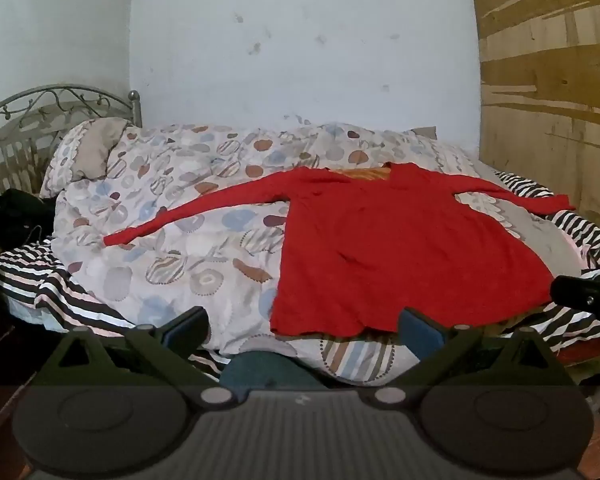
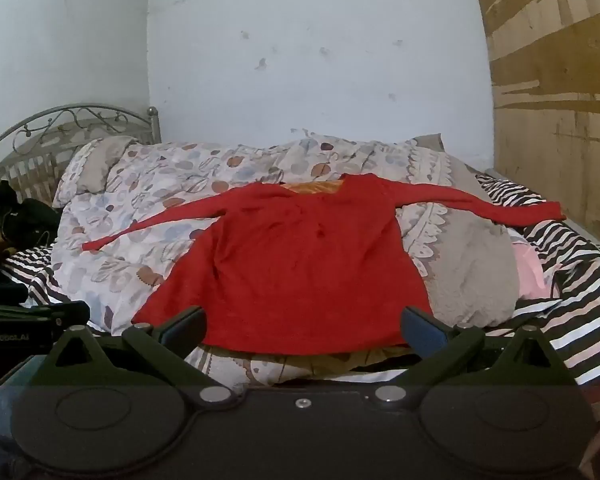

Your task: Fold small clothes

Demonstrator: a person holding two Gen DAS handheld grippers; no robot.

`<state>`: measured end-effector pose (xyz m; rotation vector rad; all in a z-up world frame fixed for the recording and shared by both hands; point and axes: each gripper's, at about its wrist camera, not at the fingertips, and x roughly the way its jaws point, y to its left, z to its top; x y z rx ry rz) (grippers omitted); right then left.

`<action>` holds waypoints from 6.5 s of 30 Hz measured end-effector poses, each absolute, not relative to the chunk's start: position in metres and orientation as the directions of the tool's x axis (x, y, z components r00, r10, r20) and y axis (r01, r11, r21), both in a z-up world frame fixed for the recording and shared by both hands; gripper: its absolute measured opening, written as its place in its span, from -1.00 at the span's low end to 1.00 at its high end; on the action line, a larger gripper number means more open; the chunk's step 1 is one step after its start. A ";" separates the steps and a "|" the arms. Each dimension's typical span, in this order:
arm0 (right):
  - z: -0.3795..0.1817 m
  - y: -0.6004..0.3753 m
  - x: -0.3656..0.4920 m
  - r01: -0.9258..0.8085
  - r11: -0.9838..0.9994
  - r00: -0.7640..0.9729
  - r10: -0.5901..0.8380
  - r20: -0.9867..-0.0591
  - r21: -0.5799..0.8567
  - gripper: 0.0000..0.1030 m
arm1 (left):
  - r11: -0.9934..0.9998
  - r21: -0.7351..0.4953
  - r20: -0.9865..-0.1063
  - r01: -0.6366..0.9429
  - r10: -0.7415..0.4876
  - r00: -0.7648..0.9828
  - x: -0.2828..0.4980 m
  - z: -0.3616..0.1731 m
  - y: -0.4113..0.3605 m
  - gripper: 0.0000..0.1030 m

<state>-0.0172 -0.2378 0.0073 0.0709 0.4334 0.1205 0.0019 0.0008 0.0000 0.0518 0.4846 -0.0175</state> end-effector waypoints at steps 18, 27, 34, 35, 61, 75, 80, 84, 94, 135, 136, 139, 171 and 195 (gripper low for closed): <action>0.008 -0.238 -0.017 -0.101 0.990 0.899 0.133 -0.416 0.098 0.99 | 0.998 0.060 -0.448 0.016 0.012 0.894 -0.001 0.002 0.002 0.99; 0.006 -0.236 -0.020 -0.102 0.990 0.899 0.134 -0.417 0.099 0.99 | 0.998 0.058 -0.450 0.018 0.010 0.893 -0.003 0.001 0.003 0.99; 0.008 -0.238 -0.015 -0.102 0.990 0.899 0.135 -0.418 0.099 0.99 | 0.998 0.060 -0.450 0.018 0.011 0.893 -0.004 0.001 0.003 0.99; 0.008 -0.238 -0.016 -0.102 0.990 0.898 0.135 -0.418 0.100 0.99 | 0.998 0.060 -0.449 0.018 0.011 0.893 -0.005 0.002 0.004 0.99; 0.008 -0.237 -0.016 -0.102 0.990 0.897 0.136 -0.421 0.102 0.99 | 0.998 0.058 -0.449 0.017 0.011 0.893 -0.004 0.000 0.004 0.99; 0.008 -0.237 -0.016 -0.102 0.989 0.897 0.136 -0.420 0.103 0.99 | 0.998 0.060 -0.449 0.018 0.011 0.893 -0.004 0.000 0.003 0.99; 0.008 -0.237 -0.016 -0.102 0.989 0.897 0.136 -0.420 0.103 0.99 | 0.998 0.061 -0.449 0.018 0.012 0.894 -0.004 0.000 0.003 0.99; 0.008 -0.237 -0.016 -0.102 0.989 0.897 0.137 -0.420 0.103 0.99 | 0.998 0.061 -0.449 0.017 0.012 0.893 -0.004 0.000 0.003 0.99; 0.007 -0.235 -0.016 -0.103 0.989 0.896 0.138 -0.422 0.106 0.99 | 0.998 0.062 -0.450 0.017 0.012 0.893 -0.004 0.000 0.003 0.99; 0.010 -0.405 0.222 0.138 0.953 0.897 -0.005 -0.441 0.269 0.99 | 0.987 0.075 -0.568 0.144 -0.076 0.819 0.323 0.013 -0.056 0.99; 0.009 -0.420 0.236 0.157 0.948 0.892 -0.016 -0.452 0.276 0.99 | 0.986 0.065 -0.567 0.156 -0.092 0.819 0.336 0.011 -0.060 0.99; -0.001 -0.465 0.272 0.239 0.926 0.869 -0.071 -0.490 0.291 0.99 | 0.981 0.060 -0.561 0.182 -0.117 0.819 0.365 0.003 -0.071 0.99; 0.023 -0.600 0.429 0.565 0.800 0.784 -0.443 -0.435 0.203 -0.91 | 0.979 0.031 -0.585 0.201 -0.145 0.798 0.407 -0.019 -0.031 0.99; -0.027 -0.155 0.397 -0.512 0.772 0.783 0.238 -0.575 -0.377 -0.91 | 0.993 -0.099 -0.541 -0.058 -0.005 0.841 0.395 0.000 0.082 0.99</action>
